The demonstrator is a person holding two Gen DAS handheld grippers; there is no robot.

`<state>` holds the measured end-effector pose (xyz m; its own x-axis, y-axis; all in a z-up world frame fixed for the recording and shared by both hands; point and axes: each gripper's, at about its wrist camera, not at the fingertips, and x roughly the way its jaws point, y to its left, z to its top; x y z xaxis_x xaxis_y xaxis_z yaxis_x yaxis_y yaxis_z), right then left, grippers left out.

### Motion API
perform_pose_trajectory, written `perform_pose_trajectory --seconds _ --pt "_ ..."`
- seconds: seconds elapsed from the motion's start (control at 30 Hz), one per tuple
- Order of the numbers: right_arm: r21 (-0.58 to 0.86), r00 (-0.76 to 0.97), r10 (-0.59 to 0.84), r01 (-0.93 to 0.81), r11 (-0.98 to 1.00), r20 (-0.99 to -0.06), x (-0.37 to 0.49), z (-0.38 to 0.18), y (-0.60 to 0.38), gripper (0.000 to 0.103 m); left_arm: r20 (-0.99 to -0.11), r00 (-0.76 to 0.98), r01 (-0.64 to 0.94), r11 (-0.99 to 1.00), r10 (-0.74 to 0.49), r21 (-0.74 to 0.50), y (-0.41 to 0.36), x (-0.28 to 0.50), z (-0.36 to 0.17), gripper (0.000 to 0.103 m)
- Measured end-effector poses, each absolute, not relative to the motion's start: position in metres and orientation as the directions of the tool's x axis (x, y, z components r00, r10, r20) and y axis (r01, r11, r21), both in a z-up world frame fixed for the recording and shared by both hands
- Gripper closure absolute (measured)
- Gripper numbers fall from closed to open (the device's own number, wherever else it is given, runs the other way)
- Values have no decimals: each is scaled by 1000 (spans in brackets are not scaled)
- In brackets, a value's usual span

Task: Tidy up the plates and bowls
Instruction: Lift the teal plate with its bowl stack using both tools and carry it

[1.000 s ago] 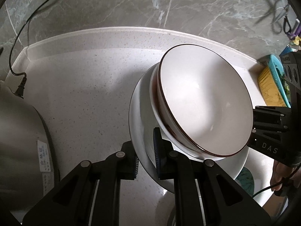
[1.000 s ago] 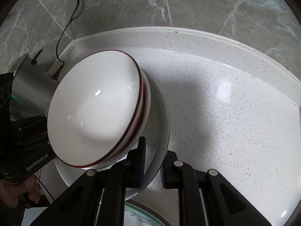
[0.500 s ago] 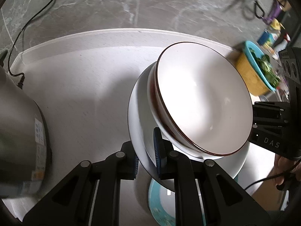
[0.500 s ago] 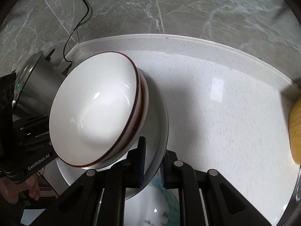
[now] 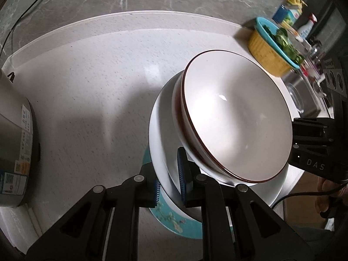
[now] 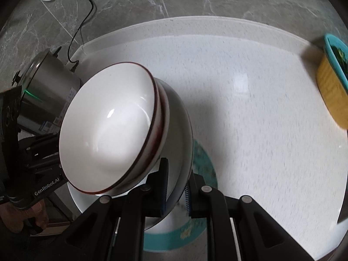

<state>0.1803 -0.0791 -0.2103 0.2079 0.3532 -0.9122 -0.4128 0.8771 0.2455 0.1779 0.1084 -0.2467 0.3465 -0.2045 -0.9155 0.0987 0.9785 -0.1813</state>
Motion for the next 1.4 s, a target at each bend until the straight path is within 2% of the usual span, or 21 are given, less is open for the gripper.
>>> perform_pose_trajectory --seconds 0.37,0.9,1.4 --pt "256 209 340 -345 903 -917 149 -222 -96 88 -922 303 156 967 -243 -203 96 146 -268 91" --pt "254 205 328 -320 913 -922 139 -248 -97 88 -928 287 170 966 -239 -196 94 153 -304 91" --pt "255 212 330 -315 914 -920 131 -257 -94 88 -922 309 178 967 -233 -184 88 150 -310 91"
